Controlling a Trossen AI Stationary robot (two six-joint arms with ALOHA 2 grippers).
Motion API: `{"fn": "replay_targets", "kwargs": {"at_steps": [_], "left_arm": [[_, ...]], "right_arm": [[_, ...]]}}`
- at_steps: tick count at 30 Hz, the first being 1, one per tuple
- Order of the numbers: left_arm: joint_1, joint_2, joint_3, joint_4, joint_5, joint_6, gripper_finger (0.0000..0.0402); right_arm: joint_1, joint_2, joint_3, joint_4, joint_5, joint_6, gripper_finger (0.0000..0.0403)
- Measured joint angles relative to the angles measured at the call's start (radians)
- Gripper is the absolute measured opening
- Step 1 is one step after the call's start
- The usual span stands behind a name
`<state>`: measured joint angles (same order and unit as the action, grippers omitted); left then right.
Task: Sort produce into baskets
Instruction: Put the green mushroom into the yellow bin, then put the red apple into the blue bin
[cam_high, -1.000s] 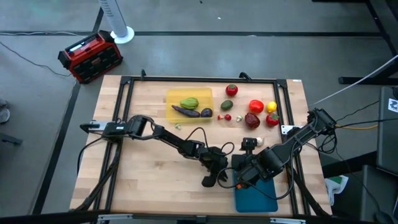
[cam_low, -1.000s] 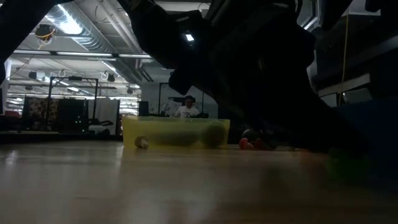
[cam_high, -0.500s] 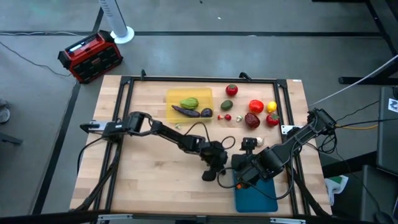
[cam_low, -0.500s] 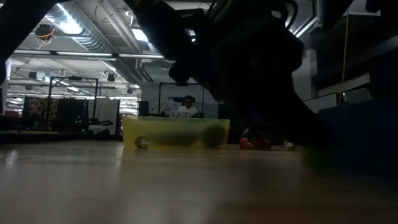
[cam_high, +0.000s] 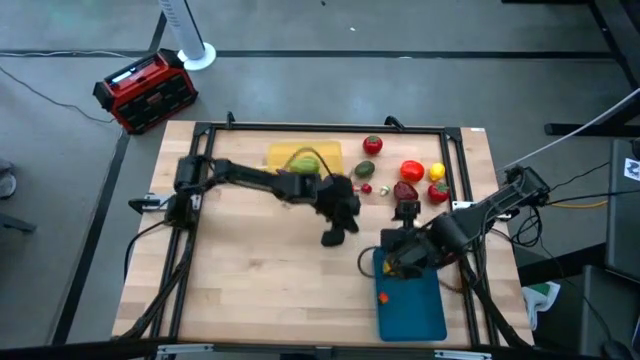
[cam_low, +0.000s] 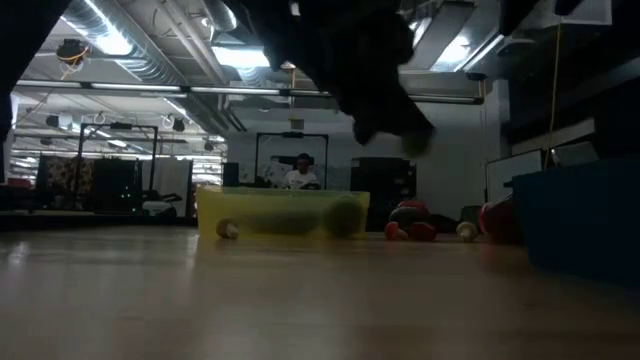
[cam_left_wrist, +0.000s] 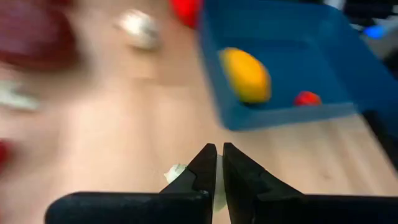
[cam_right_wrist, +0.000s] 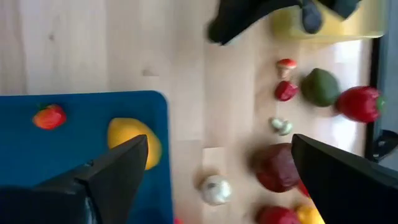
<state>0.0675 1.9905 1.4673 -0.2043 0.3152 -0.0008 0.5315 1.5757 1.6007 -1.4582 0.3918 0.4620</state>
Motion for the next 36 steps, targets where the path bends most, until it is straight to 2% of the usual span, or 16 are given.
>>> {"fn": "replay_targets", "kwargs": {"at_steps": [4, 8, 15, 24, 28, 33, 36], "left_arm": [[0.086, -0.080, 0.000, -0.111, -0.059, 0.059, 0.0017], [0.187, -0.140, 0.000, -0.202, -0.116, 0.101, 0.0024], [0.355, -0.161, 0.000, -0.315, -0.128, 0.106, 0.0022], [0.443, -0.157, -0.004, -0.372, -0.130, 0.141, 0.0051], [0.443, -0.157, -0.004, -0.400, -0.153, 0.192, 0.0079], [0.419, -0.157, -0.004, -0.421, -0.287, 0.195, 0.0147], [0.407, -0.157, -0.004, -0.421, -0.298, 0.210, 0.0184]], "right_arm": [[-0.042, -0.066, -0.050, 0.017, 0.027, -0.049, 0.0392], [-0.103, -0.148, -0.154, 0.059, 0.026, -0.087, 0.0392], [-0.285, -0.277, -0.351, 0.189, -0.018, -0.168, 0.0392], [-0.506, -0.280, -0.453, 0.227, -0.018, -0.240, 0.0392], [-0.582, -0.280, -0.484, 0.263, -0.019, -0.250, 0.0392], [-0.657, -0.280, -0.491, 0.269, -0.065, -0.262, 0.0392], [-0.693, -0.280, -0.491, 0.283, -0.079, -0.261, 0.0392]]}}
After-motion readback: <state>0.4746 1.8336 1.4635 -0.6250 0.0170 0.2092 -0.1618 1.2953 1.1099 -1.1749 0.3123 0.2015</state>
